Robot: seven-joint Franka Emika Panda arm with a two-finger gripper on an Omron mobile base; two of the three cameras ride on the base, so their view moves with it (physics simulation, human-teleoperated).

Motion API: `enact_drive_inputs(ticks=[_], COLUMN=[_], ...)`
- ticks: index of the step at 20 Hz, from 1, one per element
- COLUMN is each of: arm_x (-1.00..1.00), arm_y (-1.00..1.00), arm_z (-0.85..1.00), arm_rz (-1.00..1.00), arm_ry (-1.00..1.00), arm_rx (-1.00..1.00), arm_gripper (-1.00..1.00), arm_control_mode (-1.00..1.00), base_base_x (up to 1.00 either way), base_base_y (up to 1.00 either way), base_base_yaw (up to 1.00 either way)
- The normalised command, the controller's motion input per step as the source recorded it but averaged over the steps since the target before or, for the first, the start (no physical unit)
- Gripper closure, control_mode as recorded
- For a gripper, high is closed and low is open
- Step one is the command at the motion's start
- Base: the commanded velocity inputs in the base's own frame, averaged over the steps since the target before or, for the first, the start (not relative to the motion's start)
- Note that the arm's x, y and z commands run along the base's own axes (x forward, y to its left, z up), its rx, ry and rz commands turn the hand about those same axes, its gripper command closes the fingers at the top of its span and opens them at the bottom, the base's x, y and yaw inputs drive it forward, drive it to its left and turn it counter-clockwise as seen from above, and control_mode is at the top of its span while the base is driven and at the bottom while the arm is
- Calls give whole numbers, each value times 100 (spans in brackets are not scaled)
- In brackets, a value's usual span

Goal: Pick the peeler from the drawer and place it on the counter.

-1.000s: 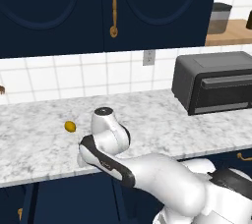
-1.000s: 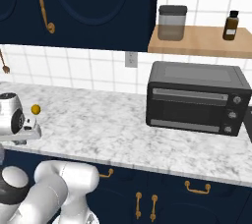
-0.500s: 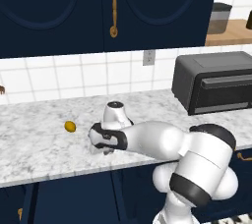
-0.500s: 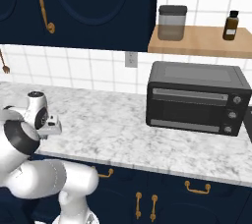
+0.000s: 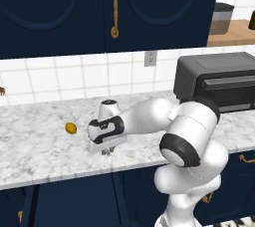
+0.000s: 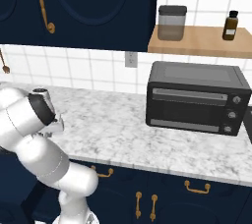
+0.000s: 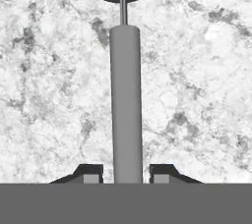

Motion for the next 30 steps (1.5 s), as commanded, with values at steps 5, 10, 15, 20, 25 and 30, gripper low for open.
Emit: enact_drive_inputs(ticks=[5, 10, 15, 20, 25, 30], arm_x=[-29, -60, -57, -65, -52, -16], arm_y=[-17, -37, -44, -41, -53, -59], arm_z=[2, 24, 78, 93, 15, 0], arm_rz=[0, 0, 0, 0, 0, 0], arm_ry=[-11, -23, -19, -21, -21, -7], arm_rx=[0, 1, 8, 13, 15, 12], arm_gripper=[-100, -100, -100, -100, -100, -100], arm_control_mode=[-100, -100, -100, -100, -100, -100], base_base_x=[0, 0, 0, 0, 0, 0], base_base_y=[0, 0, 0, 0, 0, 0], base_base_yaw=[0, 0, 0, 0, 0, 0])
